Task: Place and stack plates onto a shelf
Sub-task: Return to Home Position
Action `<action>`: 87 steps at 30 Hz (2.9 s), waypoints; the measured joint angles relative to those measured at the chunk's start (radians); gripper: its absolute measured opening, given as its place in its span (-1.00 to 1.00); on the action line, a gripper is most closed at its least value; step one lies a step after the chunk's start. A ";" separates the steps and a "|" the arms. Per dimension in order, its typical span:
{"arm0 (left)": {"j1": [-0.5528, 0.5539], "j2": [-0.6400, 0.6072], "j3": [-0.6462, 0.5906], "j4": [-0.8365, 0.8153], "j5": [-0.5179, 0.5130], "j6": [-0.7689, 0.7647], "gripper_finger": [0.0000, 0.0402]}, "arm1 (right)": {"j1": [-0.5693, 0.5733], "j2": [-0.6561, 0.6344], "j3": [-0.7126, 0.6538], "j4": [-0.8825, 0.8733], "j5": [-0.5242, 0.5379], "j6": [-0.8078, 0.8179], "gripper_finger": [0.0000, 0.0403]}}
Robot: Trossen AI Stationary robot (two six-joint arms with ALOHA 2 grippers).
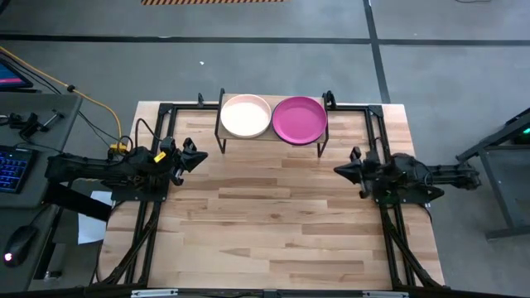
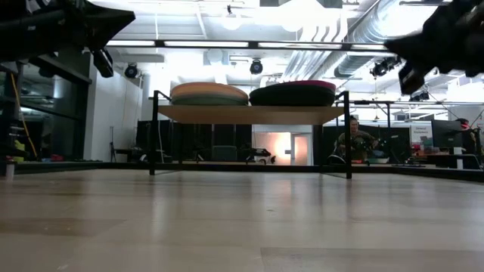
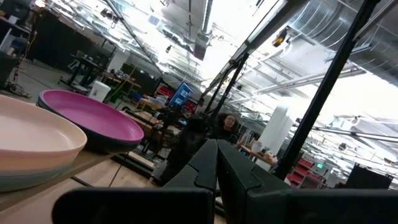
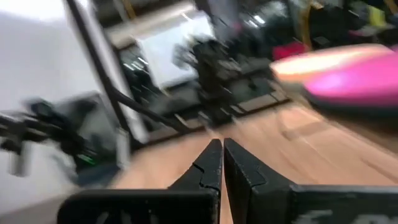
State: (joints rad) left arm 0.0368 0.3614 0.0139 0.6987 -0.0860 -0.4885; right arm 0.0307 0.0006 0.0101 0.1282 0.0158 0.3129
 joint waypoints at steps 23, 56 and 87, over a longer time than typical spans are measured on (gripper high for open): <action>0.000 0.000 0.000 -0.006 0.000 0.001 -1.00 | 0.000 0.008 0.000 -0.101 0.071 0.000 -1.00; 0.000 0.000 0.000 -0.006 0.000 0.003 -1.00 | 0.000 0.008 0.000 -0.102 0.071 0.000 -1.00; 0.000 0.000 0.000 -0.006 0.000 0.000 -1.00 | 0.000 0.008 0.000 -0.102 0.070 0.000 -1.00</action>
State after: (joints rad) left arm 0.0366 0.3614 0.0142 0.6928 -0.0859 -0.4889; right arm 0.0309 0.0090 0.0097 0.0265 0.0861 0.3134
